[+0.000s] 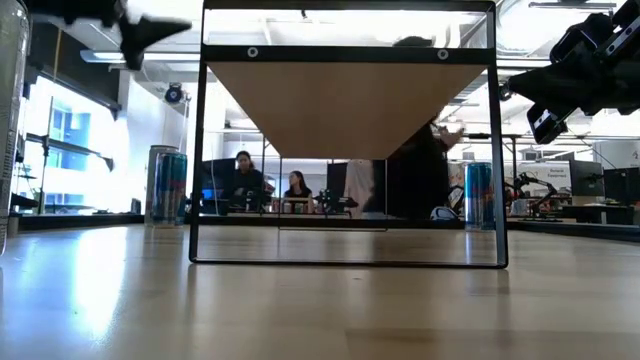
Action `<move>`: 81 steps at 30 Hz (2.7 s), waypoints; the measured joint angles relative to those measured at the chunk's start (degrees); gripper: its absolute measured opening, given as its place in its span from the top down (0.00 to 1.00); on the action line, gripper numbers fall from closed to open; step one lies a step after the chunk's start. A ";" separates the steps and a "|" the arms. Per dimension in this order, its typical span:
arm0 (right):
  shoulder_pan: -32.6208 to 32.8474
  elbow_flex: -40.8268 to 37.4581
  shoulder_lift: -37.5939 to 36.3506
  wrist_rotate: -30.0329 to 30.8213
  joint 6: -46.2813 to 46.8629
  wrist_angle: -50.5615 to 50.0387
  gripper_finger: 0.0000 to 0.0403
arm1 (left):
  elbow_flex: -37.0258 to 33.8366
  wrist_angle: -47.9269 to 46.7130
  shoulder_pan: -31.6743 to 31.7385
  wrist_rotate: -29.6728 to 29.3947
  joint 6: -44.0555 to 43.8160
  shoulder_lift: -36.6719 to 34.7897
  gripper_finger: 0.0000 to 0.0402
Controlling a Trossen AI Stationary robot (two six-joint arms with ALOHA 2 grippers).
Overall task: Place canned beverage on shelf
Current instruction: Put the top left blue soda can on the shelf
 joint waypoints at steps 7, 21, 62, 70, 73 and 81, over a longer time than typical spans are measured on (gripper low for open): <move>0.00 0.01 -0.01 -0.01 0.01 -0.01 1.00 | 17.44 -17.07 2.58 -2.17 8.15 16.20 0.34; 0.00 0.00 -0.02 -0.02 0.02 0.00 1.00 | 45.67 -37.34 11.58 -7.86 9.42 36.55 0.34; 0.00 0.00 -0.02 0.00 0.00 0.00 1.00 | 37.24 -60.79 41.99 -2.71 -5.91 50.13 0.34; 0.00 0.00 -0.02 0.00 0.00 0.00 1.00 | 37.28 -59.13 41.38 -2.25 -4.65 51.99 0.34; 0.00 0.02 -0.02 0.00 0.00 -0.02 1.00 | 37.28 -60.44 41.40 -2.58 -5.49 52.34 0.34; 0.00 0.00 -0.02 -0.02 0.00 0.00 1.00 | 37.30 -59.84 41.40 -5.38 -7.05 52.48 0.34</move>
